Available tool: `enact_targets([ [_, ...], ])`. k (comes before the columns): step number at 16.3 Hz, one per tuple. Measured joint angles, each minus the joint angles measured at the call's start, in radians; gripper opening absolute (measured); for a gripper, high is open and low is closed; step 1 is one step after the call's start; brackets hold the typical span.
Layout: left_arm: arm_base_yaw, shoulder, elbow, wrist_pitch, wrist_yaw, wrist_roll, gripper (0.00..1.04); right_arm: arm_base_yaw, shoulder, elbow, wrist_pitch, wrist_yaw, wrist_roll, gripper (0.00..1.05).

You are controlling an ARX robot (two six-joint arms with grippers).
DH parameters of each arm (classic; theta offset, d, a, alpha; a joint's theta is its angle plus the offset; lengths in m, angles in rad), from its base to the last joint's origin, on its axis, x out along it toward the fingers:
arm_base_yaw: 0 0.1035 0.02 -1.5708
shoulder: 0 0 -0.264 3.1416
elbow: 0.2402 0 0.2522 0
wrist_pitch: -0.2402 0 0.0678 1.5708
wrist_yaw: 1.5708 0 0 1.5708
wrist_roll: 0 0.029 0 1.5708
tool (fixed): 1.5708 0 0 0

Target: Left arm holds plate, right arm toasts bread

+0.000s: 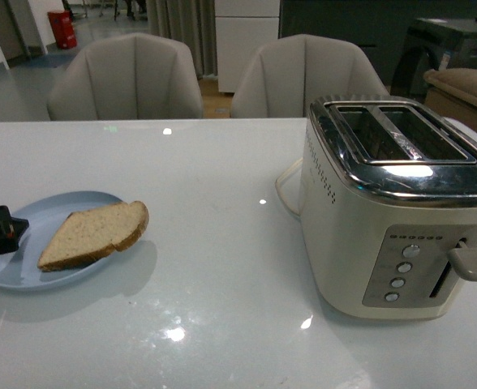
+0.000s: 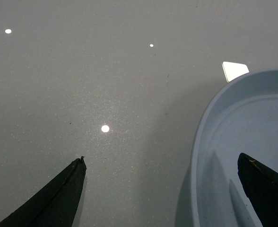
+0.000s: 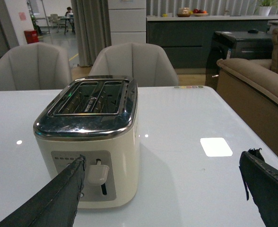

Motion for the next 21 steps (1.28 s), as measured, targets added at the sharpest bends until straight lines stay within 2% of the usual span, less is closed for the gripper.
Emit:
enact_targets([
  [1, 0.0, 0.0, -0.003, 0.004, 0.0, 0.0, 0.98, 0.0, 0.0, 0.0, 0.0, 0.0, 0.0, 0.98],
  [3, 0.0, 0.001, -0.007, 0.01, -0.011, 0.001, 0.87, 0.0, 0.0, 0.0, 0.0, 0.0, 0.0, 0.98],
  [6, 0.002, 0.002, -0.032, 0.035, -0.011, 0.002, 0.55, 0.0, 0.0, 0.0, 0.0, 0.0, 0.0, 0.98],
  [9, -0.009, -0.001, -0.051, 0.051, -0.013, 0.001, 0.16, 0.0, 0.0, 0.0, 0.0, 0.0, 0.0, 0.98],
  [11, -0.009, -0.017, -0.053, 0.052, -0.01, -0.034, 0.04, 0.0, 0.0, 0.0, 0.0, 0.0, 0.0, 0.98],
  [21, -0.084, -0.193, -0.116, -0.141, -0.063, -0.079, 0.03, 0.0, 0.0, 0.0, 0.0, 0.0, 0.0, 0.98],
])
